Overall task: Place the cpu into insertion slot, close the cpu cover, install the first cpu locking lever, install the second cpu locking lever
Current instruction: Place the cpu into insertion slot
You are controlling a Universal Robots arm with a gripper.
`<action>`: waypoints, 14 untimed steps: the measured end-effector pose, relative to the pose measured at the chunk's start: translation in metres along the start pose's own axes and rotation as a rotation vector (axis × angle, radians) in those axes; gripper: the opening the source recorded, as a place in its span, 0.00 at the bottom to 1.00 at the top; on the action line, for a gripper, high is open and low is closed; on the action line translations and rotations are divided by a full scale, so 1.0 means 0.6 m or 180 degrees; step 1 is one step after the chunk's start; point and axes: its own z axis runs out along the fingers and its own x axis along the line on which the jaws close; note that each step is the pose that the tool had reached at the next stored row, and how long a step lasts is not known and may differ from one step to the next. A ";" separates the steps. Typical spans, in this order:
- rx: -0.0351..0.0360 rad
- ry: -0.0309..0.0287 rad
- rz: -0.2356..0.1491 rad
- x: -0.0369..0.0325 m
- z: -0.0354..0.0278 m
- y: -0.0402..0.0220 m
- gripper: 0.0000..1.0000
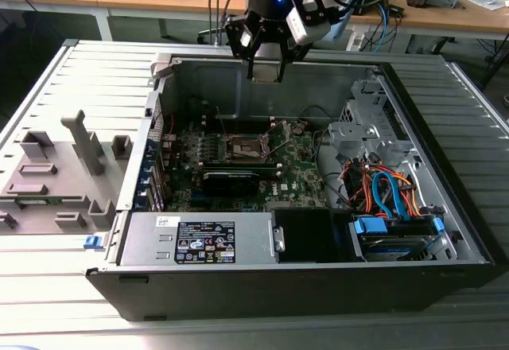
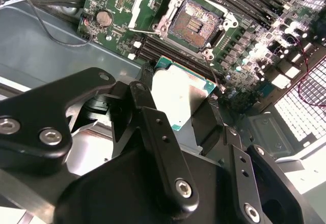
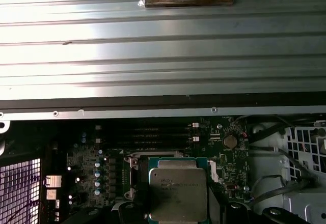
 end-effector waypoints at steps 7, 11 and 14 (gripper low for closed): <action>0.0000 0.0000 0.0000 0.000 0.005 -0.004 0.55; 0.0000 0.0000 0.0000 0.000 0.007 -0.004 0.55; 0.0000 0.0000 0.0000 0.000 0.008 -0.005 0.55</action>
